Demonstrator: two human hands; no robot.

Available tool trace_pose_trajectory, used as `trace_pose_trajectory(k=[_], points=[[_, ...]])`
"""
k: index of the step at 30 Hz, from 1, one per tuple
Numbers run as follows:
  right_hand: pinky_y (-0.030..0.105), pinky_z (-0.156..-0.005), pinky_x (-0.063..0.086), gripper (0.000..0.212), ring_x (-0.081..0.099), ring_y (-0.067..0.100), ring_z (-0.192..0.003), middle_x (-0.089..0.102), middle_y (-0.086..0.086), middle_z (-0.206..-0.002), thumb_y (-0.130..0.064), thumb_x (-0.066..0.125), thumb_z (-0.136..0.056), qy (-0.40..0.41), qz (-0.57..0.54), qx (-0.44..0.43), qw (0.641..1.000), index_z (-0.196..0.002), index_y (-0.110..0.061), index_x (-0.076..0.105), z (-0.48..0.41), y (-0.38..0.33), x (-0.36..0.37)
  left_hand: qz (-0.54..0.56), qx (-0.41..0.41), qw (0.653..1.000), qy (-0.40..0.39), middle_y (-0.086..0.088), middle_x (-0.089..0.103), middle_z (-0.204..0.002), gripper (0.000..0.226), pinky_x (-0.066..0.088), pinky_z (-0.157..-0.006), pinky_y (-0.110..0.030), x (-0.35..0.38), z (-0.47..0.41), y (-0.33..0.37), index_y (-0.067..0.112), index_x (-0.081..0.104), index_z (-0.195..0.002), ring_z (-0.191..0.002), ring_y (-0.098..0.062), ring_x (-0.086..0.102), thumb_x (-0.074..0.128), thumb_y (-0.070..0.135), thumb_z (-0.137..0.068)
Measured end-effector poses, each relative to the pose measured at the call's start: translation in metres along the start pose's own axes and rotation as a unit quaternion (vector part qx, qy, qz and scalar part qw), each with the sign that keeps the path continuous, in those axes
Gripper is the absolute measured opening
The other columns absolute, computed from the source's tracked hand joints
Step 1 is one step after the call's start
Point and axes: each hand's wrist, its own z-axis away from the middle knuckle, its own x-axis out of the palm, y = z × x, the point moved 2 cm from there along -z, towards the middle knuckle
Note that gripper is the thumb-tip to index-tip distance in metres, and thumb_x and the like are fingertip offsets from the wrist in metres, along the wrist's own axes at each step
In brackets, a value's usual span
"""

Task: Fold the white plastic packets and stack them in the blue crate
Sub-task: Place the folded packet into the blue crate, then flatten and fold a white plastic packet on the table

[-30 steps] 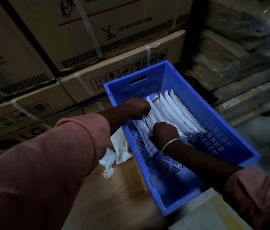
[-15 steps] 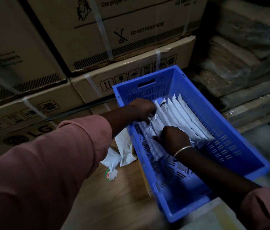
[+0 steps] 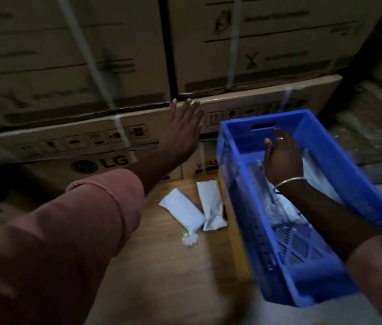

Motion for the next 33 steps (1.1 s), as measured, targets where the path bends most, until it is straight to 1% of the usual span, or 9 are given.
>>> trace_pose_trajectory(k=[4,8,12,17,21,24,26,29,33], points=[[0.047,-0.111,0.039,0.044,0.050,0.039,-0.129,0.056,0.023,-0.136,-0.027,0.039,-0.104,-0.032,-0.049,-0.103,0.993,-0.136,0.000,0.051,-0.006,-0.117,0.032,-0.019,-0.090,0.992,-0.090,-0.008,0.026,-0.166,0.058,0.016,-0.126,-0.052,-0.013,0.062,-0.076,0.012,0.029,-0.158,-0.155,-0.026,0.019,0.023,0.039,-0.106],[0.044,-0.118,0.029,0.044,0.045,0.032,-0.138,0.054,0.016,-0.143,-0.026,0.039,-0.103,-0.070,-0.077,-0.188,0.977,-0.140,-0.005,0.051,0.014,-0.230,0.070,-0.012,-0.157,0.976,-0.151,-0.007,0.020,-0.168,0.061,0.014,-0.127,-0.049,-0.015,0.120,-0.135,0.012,0.023,-0.159,-0.156,-0.025,0.017,0.020,0.042,-0.107],[0.044,-0.119,0.029,0.043,0.042,0.031,-0.140,0.054,0.014,-0.143,-0.027,0.041,-0.102,-0.124,-0.082,-0.206,0.967,-0.139,-0.006,0.052,0.041,-0.283,0.113,0.013,-0.184,0.961,-0.209,-0.004,0.017,-0.169,0.061,0.010,-0.128,-0.047,0.004,0.165,-0.168,0.014,0.019,-0.161,-0.157,-0.022,0.013,0.017,0.044,-0.108],[0.040,-0.113,0.036,0.042,0.048,0.033,-0.132,0.055,0.017,-0.139,-0.024,0.043,-0.102,-0.228,-0.033,-0.154,0.961,-0.137,-0.004,0.052,0.091,-0.251,0.182,0.069,-0.179,0.940,-0.283,-0.006,0.015,-0.169,0.060,0.009,-0.127,-0.050,0.062,0.213,-0.162,0.012,0.020,-0.160,-0.157,-0.025,0.011,0.016,0.043,-0.108],[0.044,-0.112,0.036,0.046,0.048,0.037,-0.131,0.052,0.023,-0.140,-0.025,0.048,-0.099,-0.318,-0.008,-0.071,0.946,-0.137,0.001,0.050,0.150,-0.196,0.234,0.105,-0.108,0.936,-0.319,-0.007,0.023,-0.167,0.055,0.016,-0.124,-0.050,0.119,0.255,-0.116,0.012,0.028,-0.158,-0.155,-0.028,0.022,0.027,0.037,-0.109],[0.050,-0.119,0.028,0.062,0.037,0.041,-0.140,0.041,0.028,-0.148,-0.039,0.039,-0.094,-0.378,0.043,-0.039,0.924,-0.145,-0.003,0.042,0.190,-0.155,0.282,0.163,-0.090,0.918,-0.351,-0.007,0.025,-0.167,0.054,0.019,-0.123,-0.048,0.156,0.280,-0.077,0.011,0.028,-0.157,-0.154,-0.027,0.024,0.030,0.034,-0.109],[0.052,-0.121,0.022,0.064,0.023,0.040,-0.148,0.030,0.026,-0.156,-0.041,0.041,-0.097,-0.413,0.076,-0.019,0.908,-0.151,-0.009,0.032,0.208,-0.138,0.299,0.191,-0.081,0.910,-0.359,-0.006,0.026,-0.166,0.056,0.022,-0.122,-0.049,0.180,0.295,-0.057,0.012,0.030,-0.157,-0.153,-0.027,0.026,0.027,0.036,-0.107],[0.049,-0.122,0.017,0.071,0.018,0.037,-0.151,0.020,0.021,-0.162,-0.028,0.055,-0.096,-0.409,0.071,-0.038,0.909,-0.156,-0.011,0.022,0.229,-0.133,0.301,0.215,-0.091,0.902,-0.364,-0.006,0.031,-0.164,0.066,0.028,-0.120,-0.049,0.199,0.318,-0.041,0.014,0.034,-0.156,-0.151,-0.026,0.032,0.016,0.043,-0.100],[0.058,-0.119,0.022,0.064,0.031,0.039,-0.146,0.035,0.022,-0.156,-0.031,0.052,-0.090,-0.385,-0.025,-0.086,0.918,-0.148,-0.006,0.040,0.268,-0.139,0.280,0.210,-0.130,0.903,-0.351,-0.007,0.034,-0.163,0.054,0.030,-0.119,-0.050,0.199,0.351,-0.039,0.015,0.041,-0.153,-0.149,-0.029,0.035,0.028,0.039,-0.106]])
